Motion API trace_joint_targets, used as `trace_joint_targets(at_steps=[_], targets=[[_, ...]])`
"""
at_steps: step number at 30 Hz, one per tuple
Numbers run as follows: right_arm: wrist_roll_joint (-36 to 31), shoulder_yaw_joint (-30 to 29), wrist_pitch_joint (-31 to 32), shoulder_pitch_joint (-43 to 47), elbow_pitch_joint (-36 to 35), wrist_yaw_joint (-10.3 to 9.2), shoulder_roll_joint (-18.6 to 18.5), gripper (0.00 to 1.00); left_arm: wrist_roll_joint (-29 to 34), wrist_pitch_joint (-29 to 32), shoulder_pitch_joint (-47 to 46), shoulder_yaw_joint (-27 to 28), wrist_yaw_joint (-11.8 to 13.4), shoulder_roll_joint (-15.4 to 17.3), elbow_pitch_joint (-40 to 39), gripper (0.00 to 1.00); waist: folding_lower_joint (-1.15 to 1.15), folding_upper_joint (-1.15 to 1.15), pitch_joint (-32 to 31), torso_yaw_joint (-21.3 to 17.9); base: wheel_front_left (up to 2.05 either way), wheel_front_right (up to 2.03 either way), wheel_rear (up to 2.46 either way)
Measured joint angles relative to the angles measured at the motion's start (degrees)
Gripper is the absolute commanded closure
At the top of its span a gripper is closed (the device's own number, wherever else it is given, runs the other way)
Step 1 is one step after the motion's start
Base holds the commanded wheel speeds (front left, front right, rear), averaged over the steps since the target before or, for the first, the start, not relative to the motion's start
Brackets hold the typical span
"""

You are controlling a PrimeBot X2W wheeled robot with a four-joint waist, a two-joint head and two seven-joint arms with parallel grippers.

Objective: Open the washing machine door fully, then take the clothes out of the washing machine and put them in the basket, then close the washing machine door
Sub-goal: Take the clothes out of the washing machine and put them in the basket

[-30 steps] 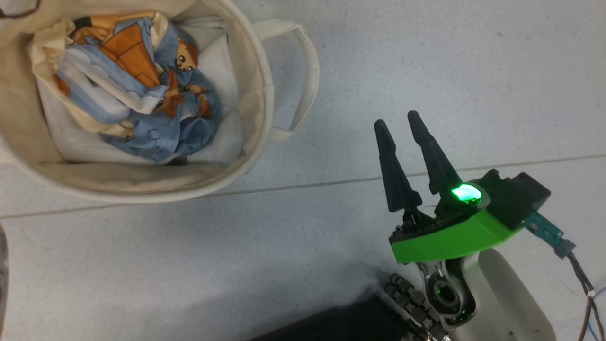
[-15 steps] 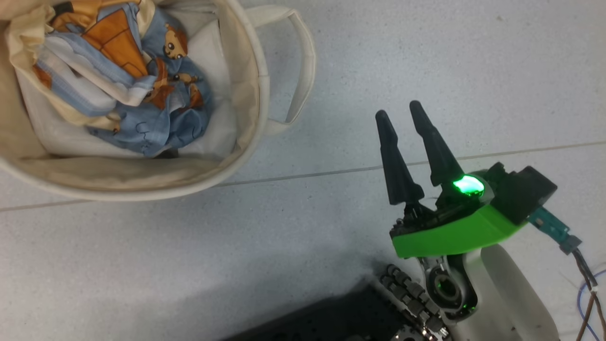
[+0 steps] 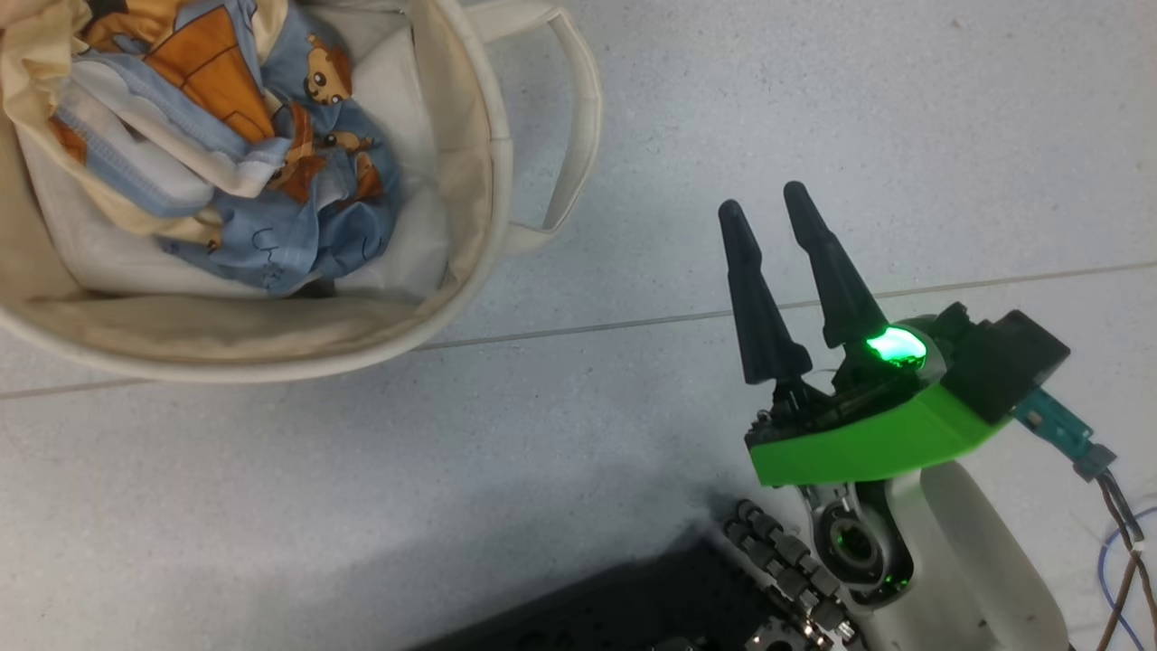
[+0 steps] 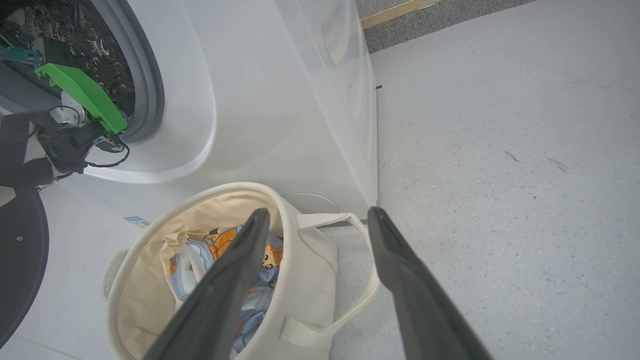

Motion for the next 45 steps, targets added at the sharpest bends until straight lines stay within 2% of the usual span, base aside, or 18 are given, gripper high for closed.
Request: trace_joint_targets(at_steps=[9,13,19,24,34,40,45], targets=[[-0.02,0.13,0.0,-0.77,0.4,0.0,0.0,0.0,-0.73,-5.0,0.12,-0.6,0.14,-1.04,0.22,1.0,0.0,0.0,-1.97,0.38,0.0,0.0,0.0],[-0.37,0.35,0.0,-0.71,1.23,0.0,0.0,0.0,-2.65,-5.47,2.04,0.76,0.14,-1.18,-3.55,1.0,0.0,0.01,-4.0,0.6,0.0,0.0,0.0],[-2.09,0.37,0.0,-0.32,3.36,0.0,0.0,0.0,-7.37,-5.89,13.56,6.31,1.58,-1.99,-19.54,1.0,0.0,0.01,-8.84,1.52,0.0,0.0,0.0],[-2.96,-0.05,0.0,1.45,4.72,0.0,0.0,0.0,-7.55,-5.89,26.67,9.26,2.14,-2.56,-35.72,1.0,0.0,0.01,-14.31,2.39,0.0,0.0,0.0],[-5.19,-2.14,0.01,6.75,8.5,0.0,-0.01,0.0,-7.2,-5.92,45.19,14.48,1.52,-8.14,-60.01,1.0,-0.01,0.01,-26.42,4.87,0.0,0.0,0.0],[-5.23,-2.61,0.01,9.25,10.15,0.0,-0.01,0.0,-5.95,-5.97,50.78,14.92,0.56,-11.31,-68.24,1.0,-0.01,0.01,-32.92,6.57,0.0,0.0,0.0],[-5.22,-2.61,0.01,10.92,10.22,0.0,-0.01,0.0,-5.27,-5.95,54.38,13.9,0.49,-12.21,-69.43,1.0,-0.01,0.01,-37.04,7.67,0.0,0.0,0.0]])
